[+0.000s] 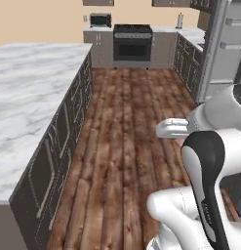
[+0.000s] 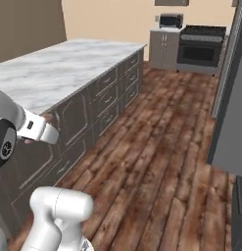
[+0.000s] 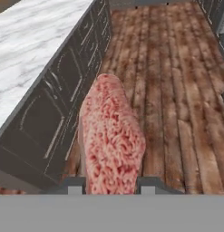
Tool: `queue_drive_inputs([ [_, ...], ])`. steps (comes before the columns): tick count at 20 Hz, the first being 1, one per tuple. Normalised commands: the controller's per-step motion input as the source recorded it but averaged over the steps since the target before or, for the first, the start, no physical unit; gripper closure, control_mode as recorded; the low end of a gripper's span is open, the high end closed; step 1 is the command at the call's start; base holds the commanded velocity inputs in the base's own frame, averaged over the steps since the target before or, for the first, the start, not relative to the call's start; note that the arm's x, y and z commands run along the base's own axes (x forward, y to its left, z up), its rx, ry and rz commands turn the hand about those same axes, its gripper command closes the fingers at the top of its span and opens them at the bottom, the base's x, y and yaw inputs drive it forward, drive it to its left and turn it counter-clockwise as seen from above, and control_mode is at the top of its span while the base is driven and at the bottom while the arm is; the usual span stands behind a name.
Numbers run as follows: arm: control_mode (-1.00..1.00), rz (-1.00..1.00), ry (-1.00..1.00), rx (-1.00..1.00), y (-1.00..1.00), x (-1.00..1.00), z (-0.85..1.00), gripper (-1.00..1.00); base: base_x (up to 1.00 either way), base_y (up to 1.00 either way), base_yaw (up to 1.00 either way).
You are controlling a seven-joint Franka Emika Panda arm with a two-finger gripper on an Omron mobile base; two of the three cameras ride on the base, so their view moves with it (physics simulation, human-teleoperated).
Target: Take the cheese, steak, and onion from the fridge and place them on the plate on the dining counter to create an appetizer plate.
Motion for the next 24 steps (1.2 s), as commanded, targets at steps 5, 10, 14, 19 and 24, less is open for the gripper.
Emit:
queue_drive_inputs([
  [5,1.00,0.00,0.00,0.00,0.00,0.00,0.00,1.00,-1.00,0.03,0.46],
  [10,1.00,0.00,0.00,0.00,0.00,0.00,0.00,1.00,-0.53,0.72,0.18],
  [14,1.00,0.00,0.00,0.00,0.00,0.00,0.00,1.00,0.02,1.00,0.01],
  [19,1.00,0.00,0.00,0.00,0.00,0.00,0.00,1.00,0.20,1.00,-0.06],
  [24,1.00,0.00,0.00,0.00,0.00,0.00,0.00,1.00,0.15,1.00,-0.20],
])
